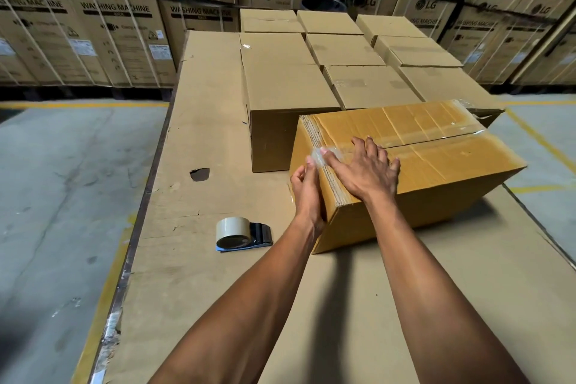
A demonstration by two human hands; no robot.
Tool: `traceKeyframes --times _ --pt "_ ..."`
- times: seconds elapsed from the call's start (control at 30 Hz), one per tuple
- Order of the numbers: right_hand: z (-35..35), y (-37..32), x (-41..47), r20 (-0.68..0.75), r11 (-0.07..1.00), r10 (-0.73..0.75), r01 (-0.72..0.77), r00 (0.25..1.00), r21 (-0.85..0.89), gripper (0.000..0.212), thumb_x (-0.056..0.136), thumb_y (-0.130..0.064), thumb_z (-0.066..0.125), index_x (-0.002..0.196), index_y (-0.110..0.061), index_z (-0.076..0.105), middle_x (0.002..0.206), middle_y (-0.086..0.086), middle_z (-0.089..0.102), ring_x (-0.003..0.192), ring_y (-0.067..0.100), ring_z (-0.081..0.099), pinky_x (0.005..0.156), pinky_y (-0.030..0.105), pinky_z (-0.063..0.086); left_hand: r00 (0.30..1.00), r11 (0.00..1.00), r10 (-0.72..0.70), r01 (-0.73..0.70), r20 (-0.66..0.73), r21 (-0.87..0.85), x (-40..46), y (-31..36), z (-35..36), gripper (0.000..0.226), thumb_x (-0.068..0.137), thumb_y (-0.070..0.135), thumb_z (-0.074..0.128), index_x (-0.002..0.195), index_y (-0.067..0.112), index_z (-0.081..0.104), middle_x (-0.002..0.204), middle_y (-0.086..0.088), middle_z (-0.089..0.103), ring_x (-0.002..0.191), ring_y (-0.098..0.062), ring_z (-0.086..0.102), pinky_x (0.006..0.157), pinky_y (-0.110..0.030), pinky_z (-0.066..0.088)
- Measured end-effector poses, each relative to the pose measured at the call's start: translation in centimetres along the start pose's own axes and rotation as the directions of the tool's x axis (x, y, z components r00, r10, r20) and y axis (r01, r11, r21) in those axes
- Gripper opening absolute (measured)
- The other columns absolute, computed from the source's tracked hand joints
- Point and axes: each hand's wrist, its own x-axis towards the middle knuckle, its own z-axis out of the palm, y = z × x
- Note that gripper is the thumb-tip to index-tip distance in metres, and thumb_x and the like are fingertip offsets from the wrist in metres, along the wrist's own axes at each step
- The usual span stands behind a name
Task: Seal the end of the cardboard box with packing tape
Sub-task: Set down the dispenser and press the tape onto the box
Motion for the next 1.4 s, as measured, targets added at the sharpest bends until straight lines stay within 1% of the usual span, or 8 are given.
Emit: traceKeyframes --times 0.1,0.37,0.5,0.63,0.8,1.07,1.3,1.4 --pt "0.0 -0.1 -0.1 0.004 1.0 -0.003 0.003 1.0 -0.017 0.116 0.078 -0.102 0.015 0.168 -0.029 0.018 0.178 0.007 0.01 0.163 0.032 0.013 0.127 0.065 0.007 0.999 0.999 0.036 -0.036 0.03 0.023 -0.1 -0.5 0.0 0.074 0.103 0.066 0.072 0.157 0.026 0.042 0.148 -0.013 0.068 0.127 -0.027 0.073 0.104 -0.048 0.065" --pt "0.9 0.3 1.1 -0.011 1.0 -0.017 0.017 1.0 0.0 0.056 0.109 -0.055 0.029 0.163 -0.043 0.026 0.178 0.005 0.014 0.163 0.032 0.016 0.127 0.068 0.007 0.991 0.987 0.117 -0.109 -0.065 0.115 1.5 -2.4 -1.5 0.018 0.117 0.042 0.057 0.124 0.053 0.07 0.151 -0.005 0.07 0.139 -0.028 0.068 0.123 -0.058 0.054" --pt "0.9 0.2 1.0 -0.038 1.0 -0.005 0.005 0.999 -0.007 0.069 0.105 -0.066 0.02 0.166 -0.034 0.024 0.178 0.005 0.015 0.162 0.03 0.017 0.127 0.068 0.008 0.992 0.993 0.081 -0.073 -0.096 0.089 1.3 -1.7 -1.3 0.016 0.119 0.04 0.057 0.128 0.041 0.069 0.148 -0.008 0.071 0.138 -0.032 0.069 0.121 -0.058 0.056" --pt "0.1 -0.4 0.2 -0.008 1.0 -0.003 0.003 1.0 -0.014 0.123 0.074 -0.104 0.01 0.168 -0.026 0.019 0.178 0.008 0.01 0.163 0.032 0.014 0.126 0.067 0.006 0.996 0.996 0.078 -0.076 -0.044 0.041 0.5 -0.5 -0.1 0.067 0.101 0.069 0.072 0.143 0.019 0.056 0.143 -0.012 0.07 0.125 -0.025 0.073 0.103 -0.046 0.063" --pt "0.7 0.1 0.9 0.004 1.0 -0.015 0.016 1.0 -0.024 0.1 0.088 -0.092 0.02 0.167 -0.031 0.018 0.178 0.008 0.008 0.164 0.034 0.01 0.127 0.069 0.005 0.992 0.992 0.12 -0.118 -0.032 0.036 0.4 -0.8 0.1 0.088 0.076 0.084 0.08 0.138 0.027 0.056 0.148 -0.012 0.064 0.131 -0.027 0.072 0.113 -0.05 0.061" --pt "1.0 0.2 1.2 0.005 1.0 -0.025 0.025 1.0 -0.01 0.061 0.107 -0.056 0.027 0.165 -0.037 0.021 0.178 0.007 0.01 0.163 0.035 0.011 0.126 0.071 0.004 0.993 0.997 0.045 -0.037 -0.106 0.07 1.1 -0.9 -0.9 0.01 0.115 0.042 0.064 0.121 0.034 0.064 0.14 -0.011 0.071 0.133 -0.033 0.07 0.119 -0.057 0.057" --pt "0.5 -0.9 1.3 -0.037 0.998 0.051 -0.053 0.998 -0.045 0.117 0.076 -0.101 0.008 0.162 -0.024 0.03 0.166 0.011 0.033 0.151 0.037 0.034 0.121 0.068 0.02 0.99 0.996 -0.042 0.052 -0.135 0.068 2.2 0.9 0.8 0.107 0.063 0.103 0.076 0.138 0.03 0.054 0.144 -0.01 0.064 0.127 -0.034 0.071 0.111 -0.061 0.06" --pt "0.8 -1.1 1.7 -0.062 0.996 0.079 -0.081 0.995 -0.037 0.121 0.072 -0.104 0.012 0.16 -0.023 0.032 0.162 0.012 0.036 0.147 0.037 0.037 0.119 0.066 0.024 0.984 0.99 0.015 0.011 -0.18 0.141 3.1 0.6 1.0 0.115 0.052 0.108 0.074 0.135 0.03 0.062 0.142 -0.005 0.06 0.127 -0.031 0.067 0.112 -0.057 0.059"
